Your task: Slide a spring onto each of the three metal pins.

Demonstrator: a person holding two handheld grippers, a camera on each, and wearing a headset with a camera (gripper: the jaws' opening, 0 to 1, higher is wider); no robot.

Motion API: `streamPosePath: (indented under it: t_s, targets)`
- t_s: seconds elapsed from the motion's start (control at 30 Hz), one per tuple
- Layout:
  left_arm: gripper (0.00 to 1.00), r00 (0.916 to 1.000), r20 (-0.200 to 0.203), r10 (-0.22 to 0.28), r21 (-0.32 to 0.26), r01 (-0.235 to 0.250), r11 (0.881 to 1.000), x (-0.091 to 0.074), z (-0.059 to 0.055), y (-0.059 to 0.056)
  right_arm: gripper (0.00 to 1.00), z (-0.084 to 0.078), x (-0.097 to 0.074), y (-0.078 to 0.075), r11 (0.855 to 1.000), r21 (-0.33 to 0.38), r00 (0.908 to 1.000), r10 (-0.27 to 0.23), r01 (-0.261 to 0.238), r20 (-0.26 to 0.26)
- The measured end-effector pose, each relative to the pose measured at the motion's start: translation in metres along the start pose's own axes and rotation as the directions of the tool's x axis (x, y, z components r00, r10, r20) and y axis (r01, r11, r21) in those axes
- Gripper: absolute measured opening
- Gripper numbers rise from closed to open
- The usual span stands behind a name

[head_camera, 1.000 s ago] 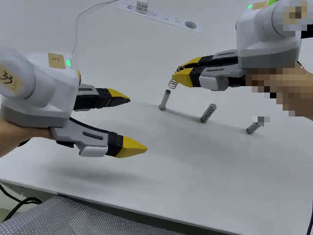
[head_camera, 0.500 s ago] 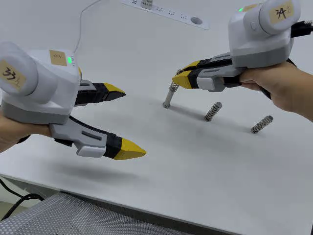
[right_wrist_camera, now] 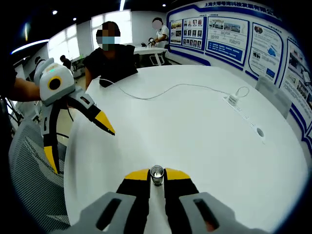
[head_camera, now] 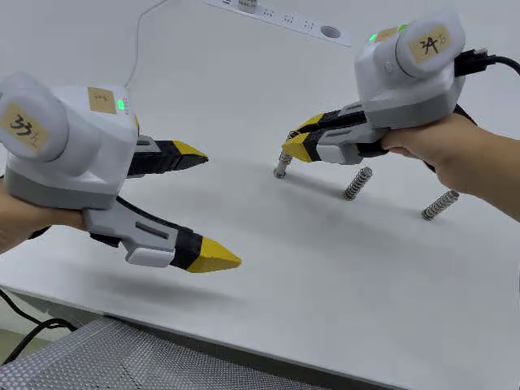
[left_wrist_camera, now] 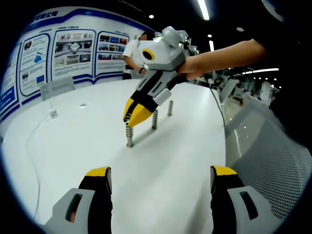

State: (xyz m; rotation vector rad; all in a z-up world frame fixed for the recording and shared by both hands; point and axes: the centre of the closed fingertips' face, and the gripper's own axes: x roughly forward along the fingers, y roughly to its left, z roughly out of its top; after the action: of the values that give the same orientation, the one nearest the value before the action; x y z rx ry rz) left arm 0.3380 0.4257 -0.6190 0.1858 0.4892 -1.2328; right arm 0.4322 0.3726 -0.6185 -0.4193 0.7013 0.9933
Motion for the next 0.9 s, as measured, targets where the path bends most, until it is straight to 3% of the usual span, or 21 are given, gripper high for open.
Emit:
streamPosePath:
  t_s: [0.17, 0.9]
  targets:
    - [0.85, 0.9998, 0.019, 0.004, -0.016, -0.003, 1.000, 0.001, 0.003, 0.001, 0.11, -0.005, 0.004, -0.001, 1.000, 0.007, 0.9999, -0.005, 0.005, -0.016]
    - [0.85, 1.0000, 0.000, 0.009, 0.016, -0.009, 1.000, 0.000, 0.007, 0.004, 0.12, -0.017, 0.014, 0.001, 1.000, 0.028, 0.9986, 0.006, -0.005, -0.053]
